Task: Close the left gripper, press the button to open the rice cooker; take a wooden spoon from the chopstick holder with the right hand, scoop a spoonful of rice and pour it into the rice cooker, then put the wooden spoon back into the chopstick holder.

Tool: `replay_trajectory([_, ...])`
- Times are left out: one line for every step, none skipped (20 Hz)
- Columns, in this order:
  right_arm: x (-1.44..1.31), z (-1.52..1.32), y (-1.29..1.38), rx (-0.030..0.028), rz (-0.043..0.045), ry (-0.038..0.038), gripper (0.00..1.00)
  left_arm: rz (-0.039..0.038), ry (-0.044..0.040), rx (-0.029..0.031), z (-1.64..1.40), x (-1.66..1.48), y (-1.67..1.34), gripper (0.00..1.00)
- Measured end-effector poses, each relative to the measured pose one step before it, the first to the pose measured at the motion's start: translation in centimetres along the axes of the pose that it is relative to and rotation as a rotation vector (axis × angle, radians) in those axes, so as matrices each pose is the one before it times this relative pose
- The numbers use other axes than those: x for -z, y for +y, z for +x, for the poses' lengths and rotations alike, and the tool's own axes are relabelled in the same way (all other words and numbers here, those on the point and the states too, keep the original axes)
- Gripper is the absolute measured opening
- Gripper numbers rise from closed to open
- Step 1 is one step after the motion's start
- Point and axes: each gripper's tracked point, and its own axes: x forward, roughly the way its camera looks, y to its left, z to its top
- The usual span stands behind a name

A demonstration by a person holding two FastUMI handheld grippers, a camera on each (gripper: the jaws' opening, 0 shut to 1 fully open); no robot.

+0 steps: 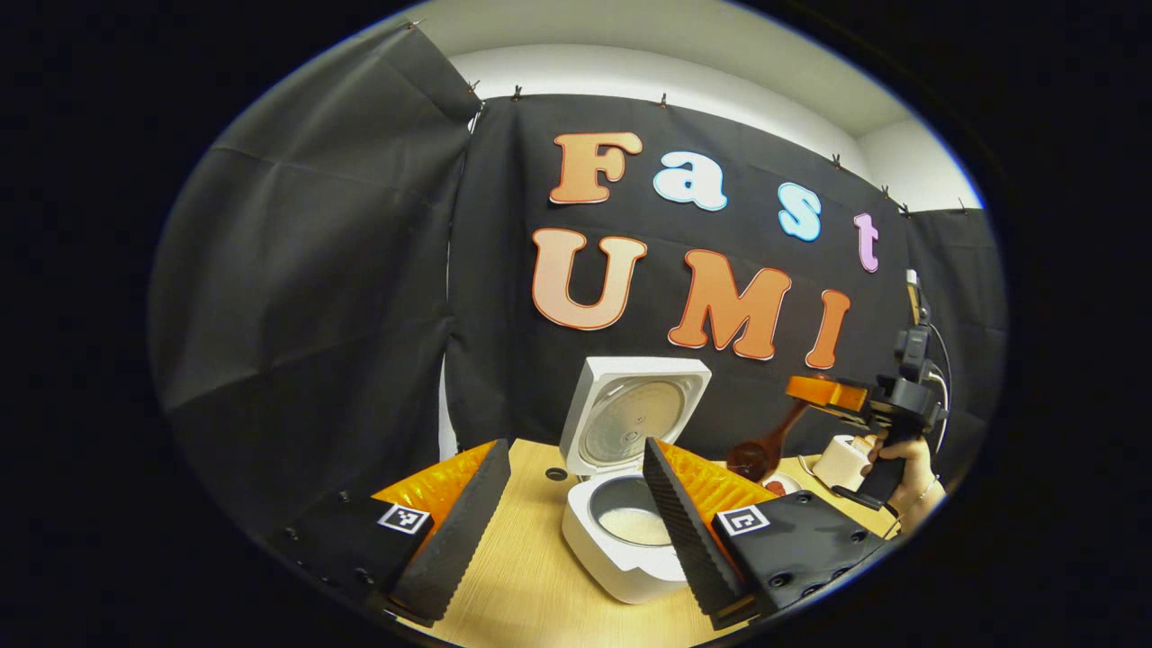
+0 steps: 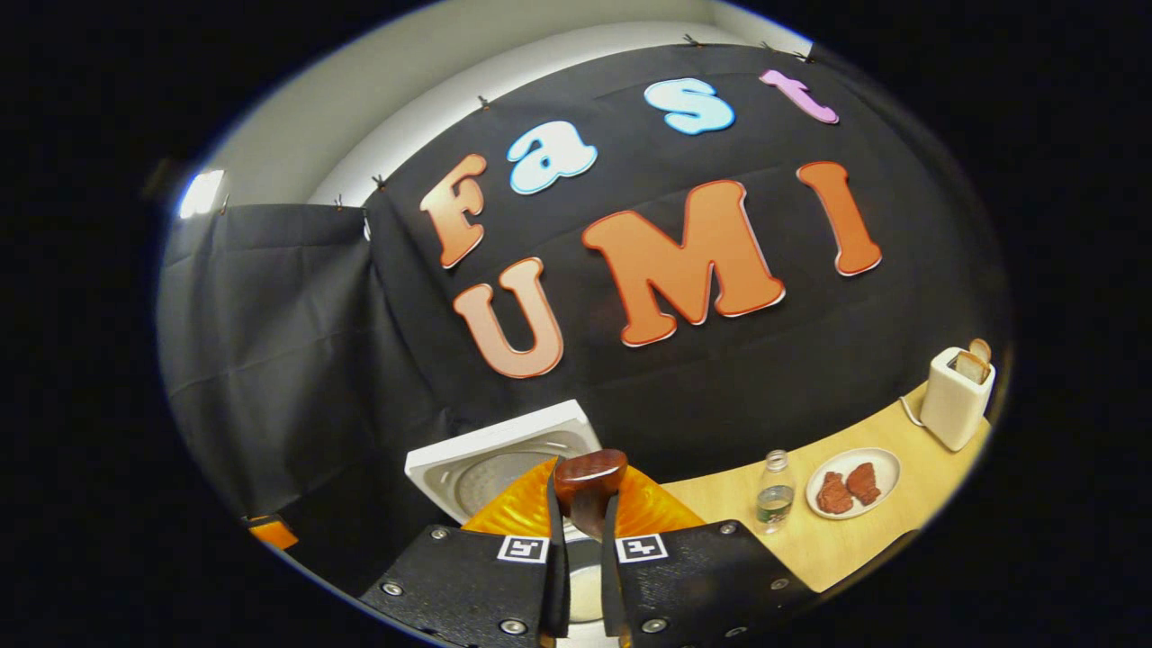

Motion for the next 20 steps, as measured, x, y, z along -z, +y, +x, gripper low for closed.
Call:
replay_trajectory([-0.208, -0.640, -1.789, 0.02255, 0.01211, -0.00215, 0.13, 0.00048, -0.00717, 0.00474, 0.468, -0.399, -0.597, 1.00])
replay_trajectory([-0.251, -0.692, -1.977, 0.02299, 0.01705, -0.00251, 0.13, 0.00033, -0.00835, 0.00132, 0.503, -0.446, -0.563, 1.00])
replay_trajectory([-0.265, -0.792, -2.031, 0.02454, 0.01563, -0.00060, 0.13, 0.00075, -0.00746, 0.00076, 0.460, -0.277, -0.613, 1.00])
replay_trajectory([-0.236, -0.787, -2.299, 0.02925, 0.01527, -0.00219, 0.13, 0.00280, -0.00554, -0.00063, 0.465, -0.278, -0.603, 1.00])
replay_trajectory([-0.310, -0.888, -2.587, 0.03666, 0.01263, -0.00402, 0.13, 0.00467, -0.00366, -0.00024, 0.501, -0.033, -0.573, 1.00])
replay_trajectory([-0.280, -0.588, -2.159, 0.03120, 0.00847, -0.00453, 0.13, 0.00373, -0.00187, 0.00050, 0.549, -0.135, -0.541, 1.00])
replay_trajectory([-0.367, -0.741, -2.586, 0.03948, 0.00685, -0.00685, 0.13, 0.00033, -0.00049, 0.00199, 0.564, -0.077, -0.588, 1.00])
replay_trajectory([-0.252, -0.627, -2.383, 0.03542, 0.00271, -0.00190, 0.13, -0.00338, -0.00225, 0.00443, 0.553, -0.148, -0.678, 1.00])
replay_trajectory([0.193, -0.700, -2.286, 0.03510, 0.00110, 0.00322, 0.13, -0.00555, -0.00139, 0.00589, 0.686, -0.147, -0.664, 1.00])
replay_trajectory([0.025, -0.642, -2.292, 0.03429, 0.00387, -0.00152, 0.13, -0.00361, 0.00051, 0.00768, 0.554, -0.076, -0.765, 1.00])
replay_trajectory([0.191, -0.514, -2.143, 0.03326, 0.00567, 0.00266, 0.13, 0.00106, 0.00053, 0.00593, 0.662, -0.006, -0.646, 1.00])
replay_trajectory([0.388, -0.475, -2.009, 0.03080, 0.00717, 0.00946, 0.13, 0.00428, 0.00172, 0.00229, 0.611, -0.056, -0.582, 1.00])
replay_trajectory([0.488, -0.463, -1.870, 0.02821, 0.00960, 0.00955, 0.13, 0.00473, 0.00183, 0.00440, 0.477, 0.123, -0.546, 1.00])
replay_trajectory([0.462, -0.230, -1.700, 0.02416, 0.00866, 0.00917, 0.13, 0.00440, 0.00183, 0.00492, 0.443, 0.032, -0.585, 1.00])
replay_trajectory([0.410, -0.350, -1.344, 0.02107, 0.00648, 0.00653, 0.13, 0.00459, 0.00054, 0.00551, 0.539, -0.078, -0.651, 1.00])
replay_trajectory([0.383, -0.153, -1.150, 0.01854, 0.00473, 0.00538, 0.13, 0.00127, 0.00171, 0.00595, 0.436, 0.066, -0.527, 1.00])
replay_trajectory([0.492, -0.324, -1.136, 0.01537, 0.00266, 0.00585, 0.13, -0.00002, 0.00150, 0.00453, 0.376, -0.044, -0.589, 1.00])
replay_trajectory([0.479, -0.204, -0.807, 0.01108, 0.00195, 0.00750, 0.13, -0.00001, 0.00110, 0.00322, 0.402, -0.052, -0.557, 1.00])
replay_trajectory([0.449, -0.239, -0.723, 0.00756, 0.00344, 0.00668, 0.13, 0.00297, 0.00056, 0.00398, 0.407, -0.003, -0.477, 1.00])
replay_trajectory([0.424, -0.119, -0.502, 0.00307, 0.00305, 0.00654, 0.13, 0.00572, 0.00066, 0.00231, 0.368, -0.057, -0.348, 1.00])
